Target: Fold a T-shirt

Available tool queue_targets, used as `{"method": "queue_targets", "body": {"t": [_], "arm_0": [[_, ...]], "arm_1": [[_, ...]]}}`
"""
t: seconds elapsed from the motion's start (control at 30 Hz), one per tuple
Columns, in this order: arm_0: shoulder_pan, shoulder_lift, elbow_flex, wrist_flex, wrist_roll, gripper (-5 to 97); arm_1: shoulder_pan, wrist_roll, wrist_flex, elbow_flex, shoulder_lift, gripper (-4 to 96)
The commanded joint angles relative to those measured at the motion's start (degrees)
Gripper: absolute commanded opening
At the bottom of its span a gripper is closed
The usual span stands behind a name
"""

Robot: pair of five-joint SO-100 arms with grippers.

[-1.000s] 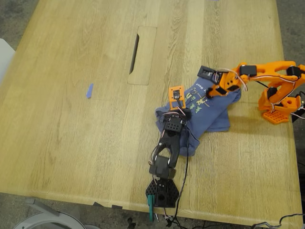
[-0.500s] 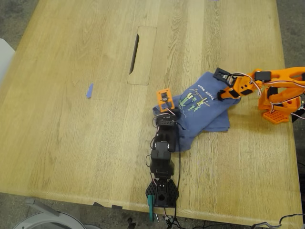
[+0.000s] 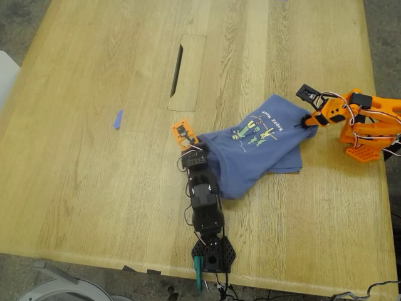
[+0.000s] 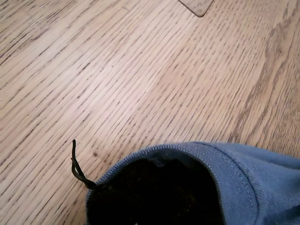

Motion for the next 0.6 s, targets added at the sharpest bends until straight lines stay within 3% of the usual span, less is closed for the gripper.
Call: {"method": "queue_targets", "body": {"t": [0.0,0.3,0.57], "arm_0": [[-1.5,7.9,-3.4,3.9,0.2,0],[8.0,30.6,-3.8,22.5,0.6,0],[25.7,33.3,-7.0,27.2,0.4,0]], "arm_1": [[1.7,-0.4,2.2,-3.9,0.9,0.0],[2.5,-2.0,7.4,-30.3,-16.5,0.0],[-6.5,-2.1,-7.7,-43.0,-37.5,0.0]]}}
